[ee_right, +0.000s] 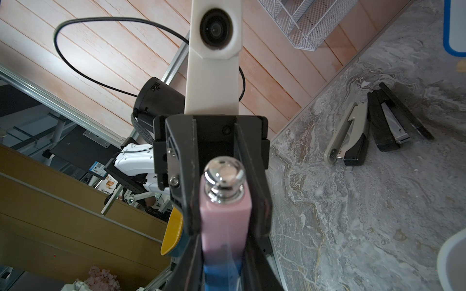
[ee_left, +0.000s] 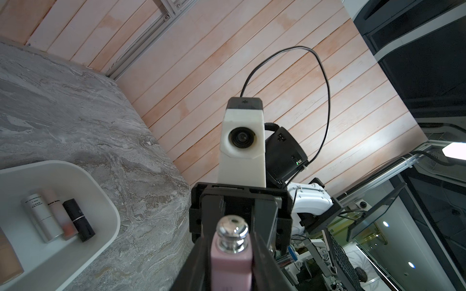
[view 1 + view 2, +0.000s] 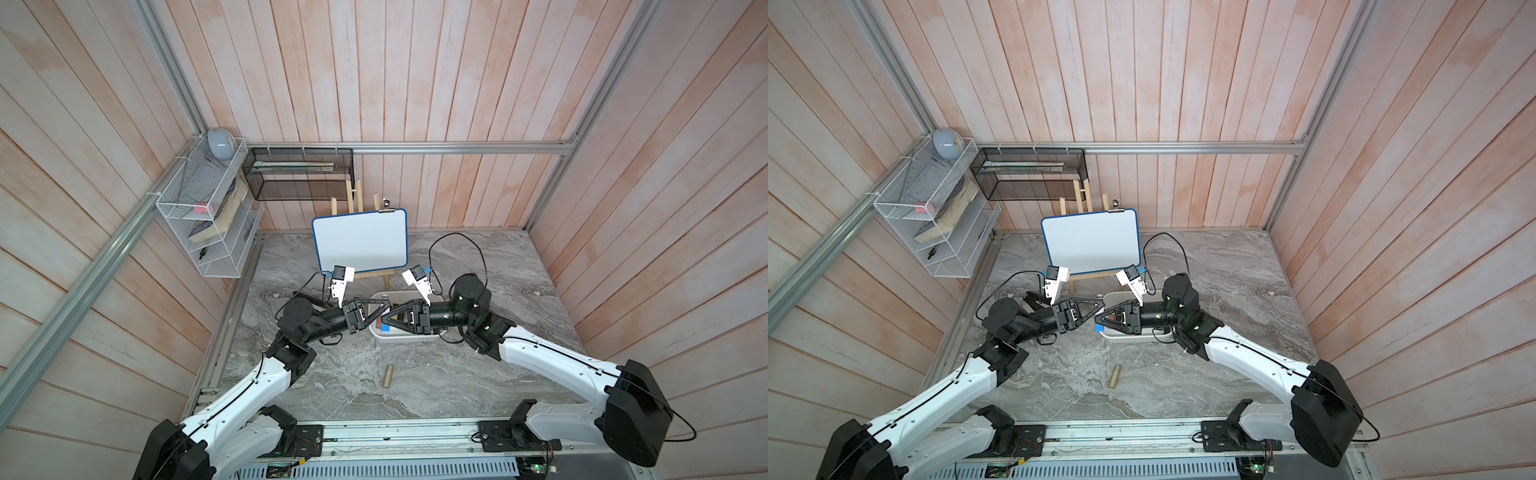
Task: Put the lipstick into the storage box
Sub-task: Place the lipstick in the storage box.
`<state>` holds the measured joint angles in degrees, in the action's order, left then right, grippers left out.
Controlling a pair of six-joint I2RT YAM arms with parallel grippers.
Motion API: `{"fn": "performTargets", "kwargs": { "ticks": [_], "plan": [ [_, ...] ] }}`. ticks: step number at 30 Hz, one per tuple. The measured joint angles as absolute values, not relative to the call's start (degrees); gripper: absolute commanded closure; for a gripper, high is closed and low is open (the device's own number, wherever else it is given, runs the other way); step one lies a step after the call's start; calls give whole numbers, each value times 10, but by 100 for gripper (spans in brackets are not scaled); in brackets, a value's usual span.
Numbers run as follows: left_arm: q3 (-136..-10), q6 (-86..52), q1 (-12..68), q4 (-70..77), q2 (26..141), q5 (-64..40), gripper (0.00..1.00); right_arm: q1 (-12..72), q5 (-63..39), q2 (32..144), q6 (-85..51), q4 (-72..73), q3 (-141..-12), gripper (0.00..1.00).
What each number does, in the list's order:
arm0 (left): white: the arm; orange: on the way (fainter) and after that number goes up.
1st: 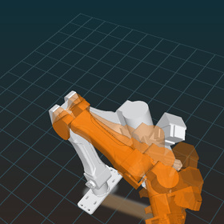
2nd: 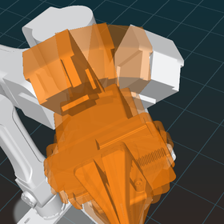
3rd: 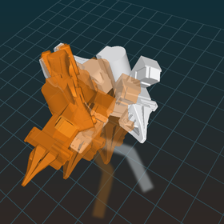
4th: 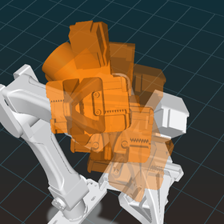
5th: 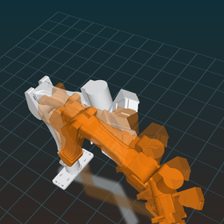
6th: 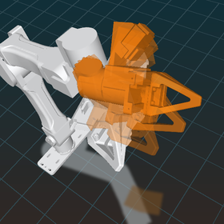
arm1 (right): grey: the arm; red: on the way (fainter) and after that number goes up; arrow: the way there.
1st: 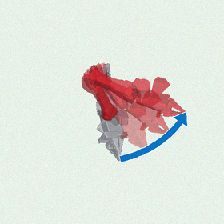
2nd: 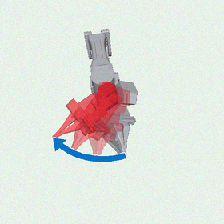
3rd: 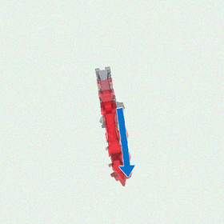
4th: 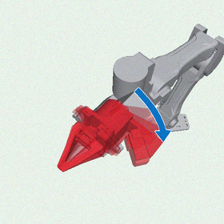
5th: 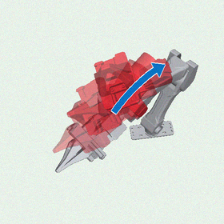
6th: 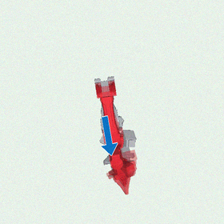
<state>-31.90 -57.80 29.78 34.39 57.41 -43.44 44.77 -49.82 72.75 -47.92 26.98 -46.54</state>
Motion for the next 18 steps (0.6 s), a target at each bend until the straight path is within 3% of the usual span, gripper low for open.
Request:
{"fn": "performTargets", "kwargs": {
  "ticks": [8,9,18],
  "plan": [
    [-319,-553,298,298,571,-430,15,448,-492,728,-477,270,-465,85],
    [-319,-552,298,293,570,-430,0,448,-490,728,-476,270,-465,85],
    [-320,-542,290,257,537,-425,0,416,-464,703,-467,237,-465,86]
  ]
}}
